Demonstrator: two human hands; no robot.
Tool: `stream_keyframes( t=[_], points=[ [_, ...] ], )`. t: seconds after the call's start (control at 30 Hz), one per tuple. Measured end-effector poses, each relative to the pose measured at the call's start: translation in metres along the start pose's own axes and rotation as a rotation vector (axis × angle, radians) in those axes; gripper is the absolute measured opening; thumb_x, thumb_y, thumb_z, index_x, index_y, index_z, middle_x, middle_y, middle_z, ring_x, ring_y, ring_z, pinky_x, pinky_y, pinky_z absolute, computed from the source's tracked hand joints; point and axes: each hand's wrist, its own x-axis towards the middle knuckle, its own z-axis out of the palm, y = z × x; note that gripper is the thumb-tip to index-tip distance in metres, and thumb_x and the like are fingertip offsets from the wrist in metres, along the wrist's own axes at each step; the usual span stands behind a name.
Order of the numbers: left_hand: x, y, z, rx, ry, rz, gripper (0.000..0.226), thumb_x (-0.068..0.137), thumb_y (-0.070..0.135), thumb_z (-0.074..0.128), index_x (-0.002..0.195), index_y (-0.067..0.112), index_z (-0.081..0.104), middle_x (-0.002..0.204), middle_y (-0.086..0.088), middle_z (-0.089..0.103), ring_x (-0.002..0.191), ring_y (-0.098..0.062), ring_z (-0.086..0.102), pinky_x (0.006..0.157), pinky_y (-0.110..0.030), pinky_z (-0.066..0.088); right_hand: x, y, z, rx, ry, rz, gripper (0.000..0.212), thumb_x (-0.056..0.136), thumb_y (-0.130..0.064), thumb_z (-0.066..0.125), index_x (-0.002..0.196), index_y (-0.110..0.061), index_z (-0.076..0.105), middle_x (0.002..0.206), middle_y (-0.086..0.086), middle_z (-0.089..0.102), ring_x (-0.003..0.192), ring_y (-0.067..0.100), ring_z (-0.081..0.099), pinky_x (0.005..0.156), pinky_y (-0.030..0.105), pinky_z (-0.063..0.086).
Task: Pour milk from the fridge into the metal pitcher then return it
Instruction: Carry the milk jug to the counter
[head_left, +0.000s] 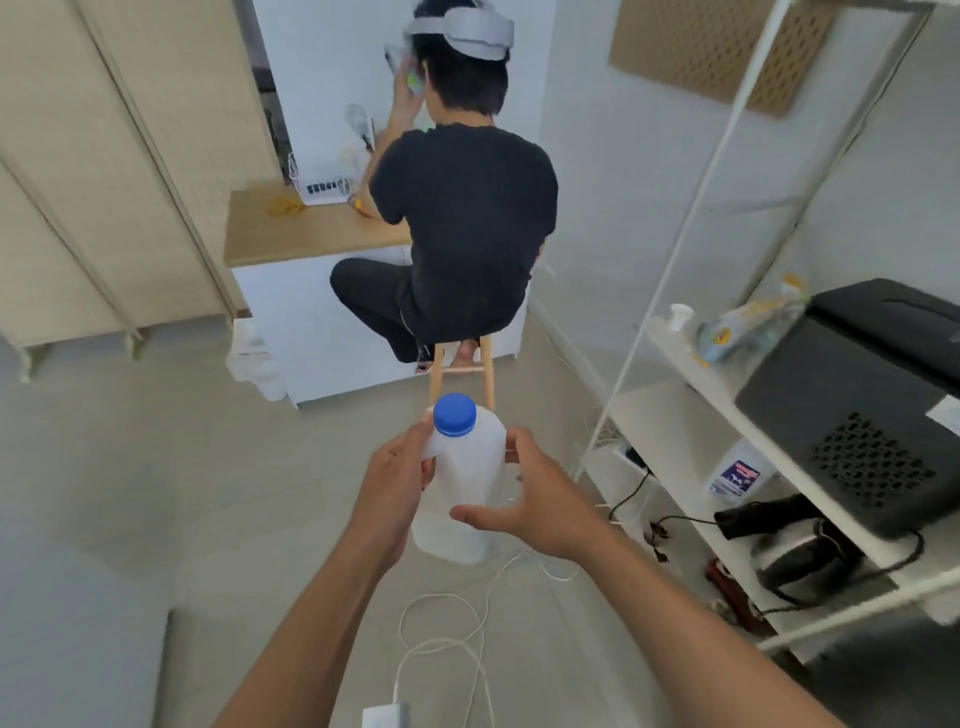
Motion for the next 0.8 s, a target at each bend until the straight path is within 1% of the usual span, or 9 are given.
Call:
stream_keyframes(
  t=[0.07,0.2,0.43,0.5,0.57,0.63,0.7,0.73,0.8],
  points=[
    [0.013,0.005,-0.018,-0.021,0.046,0.0,0.039,0.116,0.04,0.053,0.084,0.026,0.071,0.06,0.02,0.063,0.049,0.005,0.055,0.073,-0.03,0.042,0.026,-0.011,0.013,0.002,-0.038,-0.031,0.098,0.069,-0.072,0.097,0.146,-0.043,0.043,0.144,-0.028,0.057,0.133,-0.003,0.057,0.101,0.024,0.049],
    [0.028,0.012,-0.059,-0.038,0.134,0.01,0.048,0.117,0.039,0.051,0.07,0.03,0.062,0.052,0.019,0.053,0.046,0.002,0.048,0.067,-0.03,0.037,0.068,-0.036,0.043,0.0,-0.116,-0.113,0.103,0.068,-0.073,0.097,0.151,-0.047,0.041,0.145,-0.031,0.057,0.134,-0.004,0.056,0.1,0.021,0.048],
    [0.029,0.002,-0.135,-0.117,0.328,0.015,0.043,0.117,0.038,0.051,0.081,0.024,0.069,0.059,0.018,0.06,0.051,0.002,0.052,0.068,-0.025,0.042,0.114,-0.08,0.11,0.007,-0.302,-0.221,0.099,0.068,-0.068,0.099,0.146,-0.046,0.042,0.144,-0.03,0.058,0.136,-0.006,0.055,0.097,0.019,0.047],
    [0.023,-0.003,-0.155,-0.149,0.392,0.015,0.043,0.117,0.036,0.051,0.08,0.026,0.071,0.059,0.018,0.062,0.051,0.003,0.054,0.07,-0.025,0.043,0.122,-0.093,0.129,-0.006,-0.368,-0.265,0.099,0.069,-0.065,0.1,0.146,-0.045,0.042,0.144,-0.03,0.058,0.136,-0.007,0.055,0.096,0.018,0.047],
    [0.015,-0.011,-0.175,-0.174,0.469,0.017,0.048,0.117,0.037,0.052,0.074,0.032,0.074,0.06,0.018,0.061,0.051,0.002,0.053,0.072,-0.028,0.042,0.128,-0.108,0.149,-0.022,-0.445,-0.318,0.098,0.07,-0.063,0.101,0.146,-0.044,0.043,0.144,-0.03,0.058,0.136,-0.008,0.055,0.096,0.016,0.047],
    [0.004,-0.019,-0.193,-0.192,0.554,0.005,0.051,0.117,0.041,0.051,0.071,0.033,0.072,0.059,0.017,0.057,0.05,-0.001,0.05,0.07,-0.026,0.043,0.133,-0.121,0.171,-0.035,-0.521,-0.374,0.098,0.07,-0.063,0.101,0.146,-0.043,0.044,0.144,-0.03,0.059,0.135,-0.009,0.056,0.095,0.015,0.047],
    [-0.007,-0.027,-0.209,-0.219,0.634,-0.018,0.047,0.117,0.044,0.05,0.078,0.029,0.072,0.059,0.016,0.058,0.05,-0.002,0.052,0.063,-0.02,0.046,0.137,-0.135,0.192,-0.045,-0.6,-0.422,0.097,0.07,-0.062,0.102,0.146,-0.043,0.044,0.143,-0.031,0.059,0.133,-0.011,0.056,0.094,0.012,0.046],
    [-0.013,-0.029,-0.216,-0.234,0.675,-0.033,0.047,0.116,0.046,0.05,0.079,0.028,0.073,0.059,0.016,0.059,0.051,-0.002,0.053,0.063,-0.022,0.046,0.138,-0.141,0.203,-0.052,-0.641,-0.446,0.097,0.071,-0.061,0.102,0.146,-0.043,0.044,0.143,-0.032,0.059,0.132,-0.013,0.056,0.093,0.01,0.046],
    [-0.024,-0.034,-0.229,-0.242,0.752,-0.056,0.049,0.115,0.049,0.05,0.079,0.027,0.073,0.06,0.015,0.06,0.051,-0.004,0.053,0.067,-0.029,0.043,0.141,-0.154,0.223,-0.06,-0.719,-0.488,0.097,0.071,-0.06,0.102,0.147,-0.042,0.044,0.143,-0.033,0.059,0.13,-0.016,0.056,0.091,0.007,0.046]
  ],
)
